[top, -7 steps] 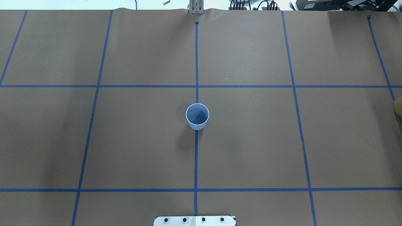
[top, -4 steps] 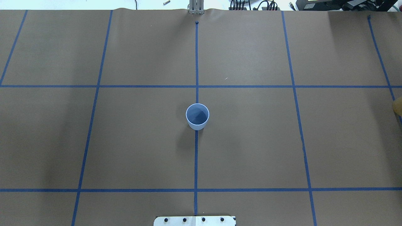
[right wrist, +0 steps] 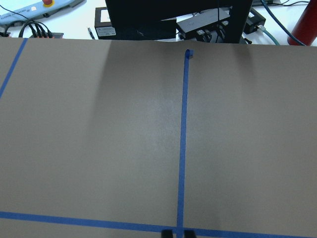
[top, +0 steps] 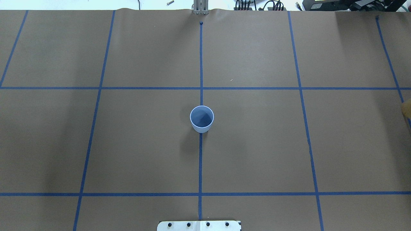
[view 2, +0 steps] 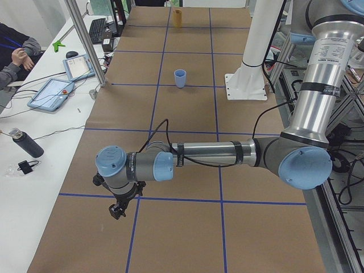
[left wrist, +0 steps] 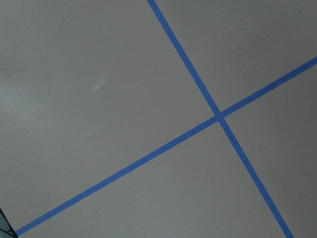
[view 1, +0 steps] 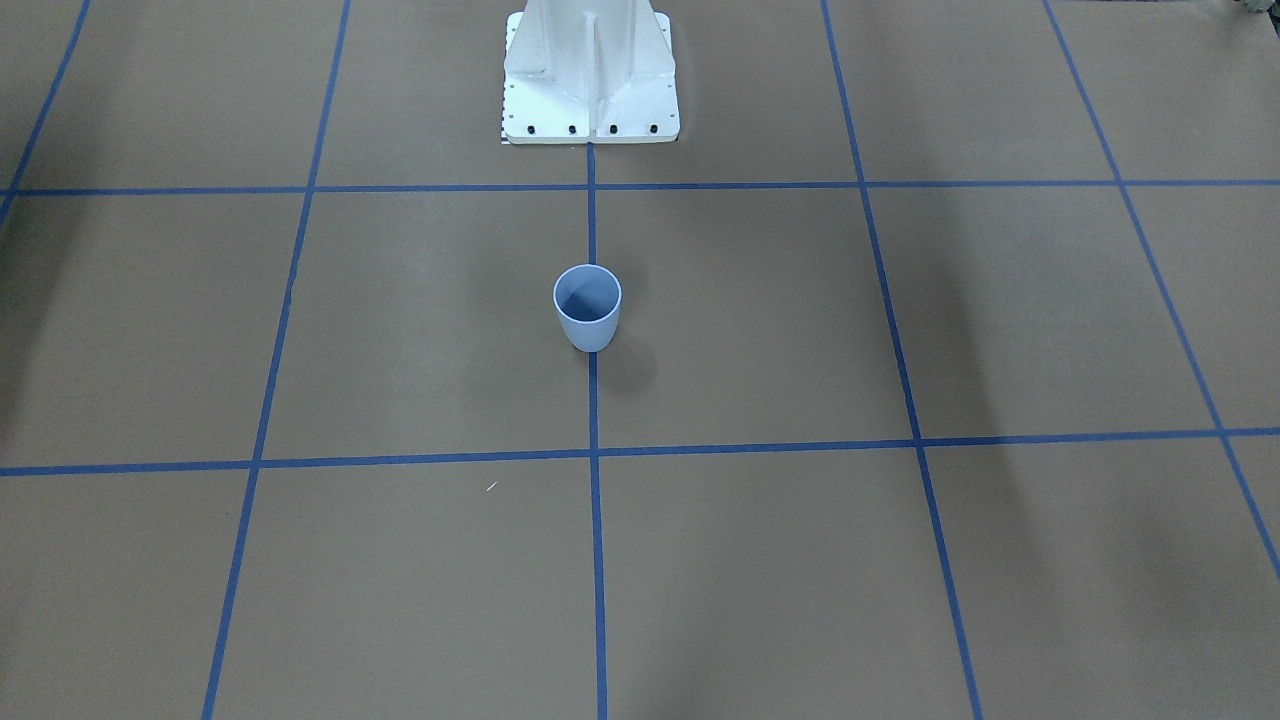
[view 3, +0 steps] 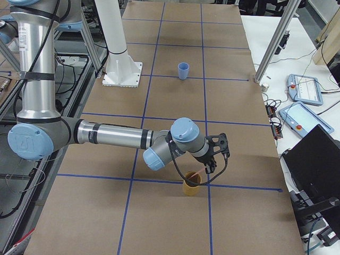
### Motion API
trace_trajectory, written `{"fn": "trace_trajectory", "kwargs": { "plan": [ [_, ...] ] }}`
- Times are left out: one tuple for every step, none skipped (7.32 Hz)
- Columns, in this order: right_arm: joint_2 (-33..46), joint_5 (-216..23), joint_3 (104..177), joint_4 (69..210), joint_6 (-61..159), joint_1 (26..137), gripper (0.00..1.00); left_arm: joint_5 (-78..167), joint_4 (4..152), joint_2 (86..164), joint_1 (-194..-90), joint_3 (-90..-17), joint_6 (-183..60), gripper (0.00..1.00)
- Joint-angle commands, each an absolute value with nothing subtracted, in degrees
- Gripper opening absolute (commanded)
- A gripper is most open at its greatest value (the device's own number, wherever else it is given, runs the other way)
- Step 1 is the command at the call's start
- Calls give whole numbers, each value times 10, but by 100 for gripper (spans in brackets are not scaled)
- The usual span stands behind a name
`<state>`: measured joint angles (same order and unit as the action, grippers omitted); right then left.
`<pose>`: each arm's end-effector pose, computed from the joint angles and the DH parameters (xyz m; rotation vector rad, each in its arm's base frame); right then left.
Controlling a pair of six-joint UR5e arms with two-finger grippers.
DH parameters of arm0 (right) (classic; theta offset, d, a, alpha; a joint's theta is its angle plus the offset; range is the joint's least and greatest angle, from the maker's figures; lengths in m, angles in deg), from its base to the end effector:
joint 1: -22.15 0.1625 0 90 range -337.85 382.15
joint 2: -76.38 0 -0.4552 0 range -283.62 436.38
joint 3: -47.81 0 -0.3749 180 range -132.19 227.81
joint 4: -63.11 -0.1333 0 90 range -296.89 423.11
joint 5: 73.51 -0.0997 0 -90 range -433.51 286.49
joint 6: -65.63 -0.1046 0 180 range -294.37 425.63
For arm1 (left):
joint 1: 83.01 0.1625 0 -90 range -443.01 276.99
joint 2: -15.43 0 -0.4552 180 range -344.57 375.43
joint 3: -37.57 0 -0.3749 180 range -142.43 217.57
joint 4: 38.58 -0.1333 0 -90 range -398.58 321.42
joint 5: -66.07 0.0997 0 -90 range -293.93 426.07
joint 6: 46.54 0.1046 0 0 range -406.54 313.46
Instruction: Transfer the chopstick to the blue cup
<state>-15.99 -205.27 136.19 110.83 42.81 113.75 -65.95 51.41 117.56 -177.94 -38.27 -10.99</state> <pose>0.0771 -0.4798 0.6429 0.4972 -0.8052 0.1506 -0.1118 -0.5597 0.7020 0.2242 0.7075 0.4969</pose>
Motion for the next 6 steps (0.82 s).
{"fn": "trace_trajectory", "kwargs": {
  "plan": [
    [-157, -2073, 1366, 1119, 450, 1192, 0, -659, 514, 1176, -1779, -383, -111, 99],
    [-152, -2078, 1367, 1127, 456, 1207, 0, -659, 514, 1176, -1779, -384, -111, 99],
    [-122, -2103, 1367, 1169, 457, 1229, 0, -659, 514, 1176, -1779, -384, -111, 99],
    [-94, -2122, 1379, 1222, 457, 1237, 0, -659, 514, 1176, -1779, -385, -111, 99],
    [-78, -2122, 1412, 1288, 457, 1231, 0, -659, 514, 1176, -1779, -385, -111, 99],
    [-56, -2121, 1448, 1357, 457, 1217, 0, -660, 514, 1176, -1779, -385, -113, 99]
  ]
}}
